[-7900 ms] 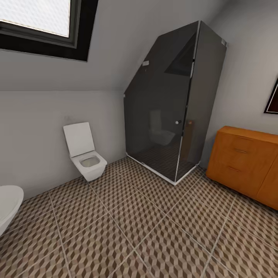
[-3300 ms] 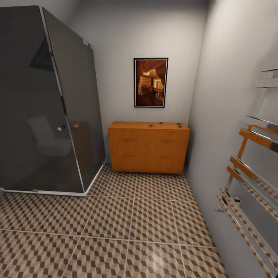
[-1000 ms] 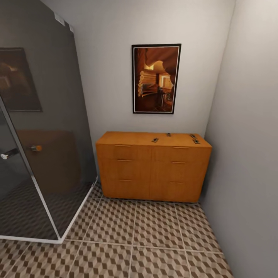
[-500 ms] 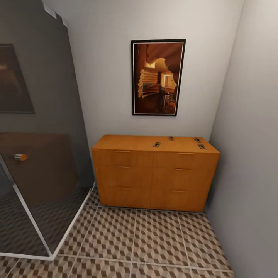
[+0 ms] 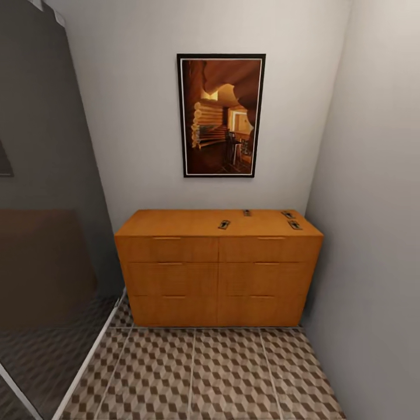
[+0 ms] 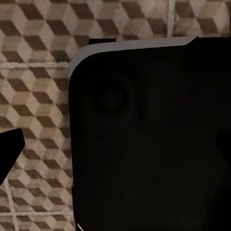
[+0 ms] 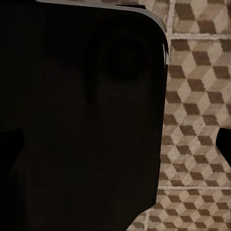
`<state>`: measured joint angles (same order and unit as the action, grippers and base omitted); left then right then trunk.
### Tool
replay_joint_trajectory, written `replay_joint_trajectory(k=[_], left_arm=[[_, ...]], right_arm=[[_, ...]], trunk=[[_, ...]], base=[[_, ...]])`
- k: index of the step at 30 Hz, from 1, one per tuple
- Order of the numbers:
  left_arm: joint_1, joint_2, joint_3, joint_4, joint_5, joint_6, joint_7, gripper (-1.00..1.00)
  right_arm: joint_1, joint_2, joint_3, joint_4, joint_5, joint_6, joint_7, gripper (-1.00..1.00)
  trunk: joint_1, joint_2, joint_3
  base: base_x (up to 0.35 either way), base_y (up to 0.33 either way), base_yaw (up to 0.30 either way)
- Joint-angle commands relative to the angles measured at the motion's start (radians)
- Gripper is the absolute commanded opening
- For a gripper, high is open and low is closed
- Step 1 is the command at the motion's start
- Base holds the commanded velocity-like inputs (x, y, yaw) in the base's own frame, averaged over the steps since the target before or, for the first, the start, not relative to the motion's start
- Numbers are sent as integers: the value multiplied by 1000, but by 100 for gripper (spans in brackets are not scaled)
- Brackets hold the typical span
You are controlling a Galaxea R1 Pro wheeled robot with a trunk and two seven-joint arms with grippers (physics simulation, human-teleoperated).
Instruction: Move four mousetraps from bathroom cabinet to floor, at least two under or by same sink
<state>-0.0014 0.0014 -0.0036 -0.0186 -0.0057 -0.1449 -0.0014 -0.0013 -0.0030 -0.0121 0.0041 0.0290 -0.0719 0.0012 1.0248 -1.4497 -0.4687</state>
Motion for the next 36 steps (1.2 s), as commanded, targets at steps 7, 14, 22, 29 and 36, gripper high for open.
replay_joint_trajectory(k=[7,14,22,29,36], left_arm=[[0,0,-1,0,-2,-5,0,100],[0,0,-1,0,0,-5,0,100],[0,0,-1,0,0,-5,0,100],[0,0,-1,0,3,-5,0,100],[0,0,1,0,4,-5,0,100]], right_arm=[[0,-1,-2,0,3,-3,0,100],[0,0,-2,0,2,-3,0,100],[0,0,-2,0,3,-3,0,100],[0,0,-2,0,2,-3,-1,100],[0,0,-2,0,3,-2,-2,100]], trunk=[[0,0,1],[0,0,4],[0,0,7],[0,0,9],[0,0,9]], base=[[38,0,-275],[5,0,-279],[1,0,-279],[16,0,-212],[190,0,-55]])
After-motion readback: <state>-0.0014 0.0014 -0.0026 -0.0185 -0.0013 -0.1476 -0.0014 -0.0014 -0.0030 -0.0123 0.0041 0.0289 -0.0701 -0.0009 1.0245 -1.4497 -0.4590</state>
